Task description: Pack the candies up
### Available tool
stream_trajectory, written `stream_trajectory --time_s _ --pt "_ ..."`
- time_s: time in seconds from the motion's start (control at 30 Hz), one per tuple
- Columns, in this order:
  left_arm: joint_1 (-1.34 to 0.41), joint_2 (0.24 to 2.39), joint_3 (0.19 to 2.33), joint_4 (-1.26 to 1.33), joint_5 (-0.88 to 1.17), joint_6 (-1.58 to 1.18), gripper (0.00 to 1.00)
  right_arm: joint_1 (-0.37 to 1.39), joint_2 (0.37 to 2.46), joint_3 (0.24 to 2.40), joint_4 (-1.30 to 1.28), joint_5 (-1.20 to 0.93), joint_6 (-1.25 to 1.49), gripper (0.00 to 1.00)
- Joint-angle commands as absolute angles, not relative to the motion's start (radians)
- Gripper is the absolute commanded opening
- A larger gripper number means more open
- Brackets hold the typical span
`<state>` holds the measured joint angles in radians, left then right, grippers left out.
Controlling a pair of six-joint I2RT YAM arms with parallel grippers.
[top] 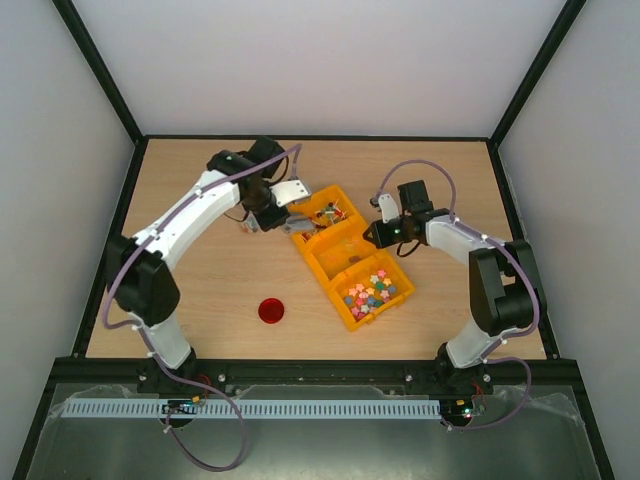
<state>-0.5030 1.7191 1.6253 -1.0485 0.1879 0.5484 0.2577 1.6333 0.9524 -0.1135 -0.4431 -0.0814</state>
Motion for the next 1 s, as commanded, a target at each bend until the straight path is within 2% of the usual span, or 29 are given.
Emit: stream_trajectory --time_s 0.0,0.3,0.7,0.97 --pt "-0.510 1.806 1.744 -1.177 0.096 0.464 0.02 0.279 1.576 0.955 -0.077 -0.480 -0.079 0.01" --pt "-0.524 1.957 1.847 -1.266 0.027 0.428 0.02 0.294 1.578 0.958 -0.078 -0.441 -0.071 0.01" --pt "-0.558 2.095 1.859 -1.221 -0.032 0.392 0.02 0.308 1.622 0.952 -0.081 -0.431 -0.094 0.01" --pt "-0.554 2.015 1.633 -0.980 0.044 0.431 0.02 0.307 1.643 0.969 -0.092 -0.454 -0.119 0.01"
